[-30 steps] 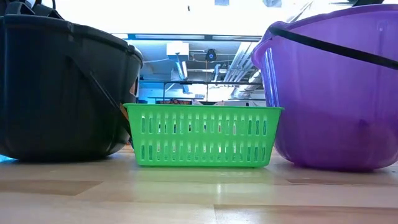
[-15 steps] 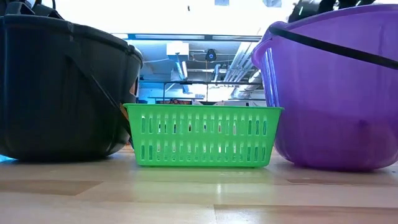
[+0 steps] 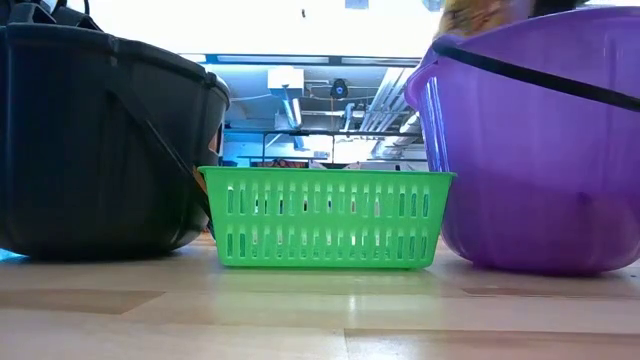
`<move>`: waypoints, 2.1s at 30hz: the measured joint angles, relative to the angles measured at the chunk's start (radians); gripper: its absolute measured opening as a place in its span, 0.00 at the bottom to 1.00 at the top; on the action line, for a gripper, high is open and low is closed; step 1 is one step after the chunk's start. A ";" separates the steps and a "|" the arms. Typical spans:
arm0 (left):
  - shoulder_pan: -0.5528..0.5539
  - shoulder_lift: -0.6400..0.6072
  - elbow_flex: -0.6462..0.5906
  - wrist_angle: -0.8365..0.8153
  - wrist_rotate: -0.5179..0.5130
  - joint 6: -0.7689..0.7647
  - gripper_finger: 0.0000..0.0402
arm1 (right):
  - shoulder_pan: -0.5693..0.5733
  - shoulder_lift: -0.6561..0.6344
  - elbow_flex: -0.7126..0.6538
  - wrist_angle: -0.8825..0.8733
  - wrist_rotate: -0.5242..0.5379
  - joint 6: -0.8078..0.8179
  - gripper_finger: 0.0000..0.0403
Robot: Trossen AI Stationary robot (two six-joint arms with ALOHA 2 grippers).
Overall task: Sort candy by brand, put in halloween buckets
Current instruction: Put the yellow candy into the violet bucket
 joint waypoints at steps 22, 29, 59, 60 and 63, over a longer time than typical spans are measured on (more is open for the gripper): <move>0.000 0.000 0.000 -0.001 0.000 0.000 0.00 | 0.023 0.154 0.120 -0.044 -0.108 -0.119 0.50; 0.000 0.000 0.000 0.000 0.000 0.000 0.00 | -0.306 0.196 0.384 -0.438 0.233 -0.373 0.52; 0.000 0.000 0.000 0.000 0.000 0.000 0.00 | -0.688 0.671 0.464 0.159 0.008 -0.472 0.52; 0.000 0.000 0.000 0.000 0.000 0.000 0.00 | -0.665 0.711 0.492 0.172 0.000 -0.454 0.52; 0.000 0.000 0.000 0.000 0.000 0.000 0.00 | -0.600 0.835 0.615 0.187 -0.010 -0.421 0.52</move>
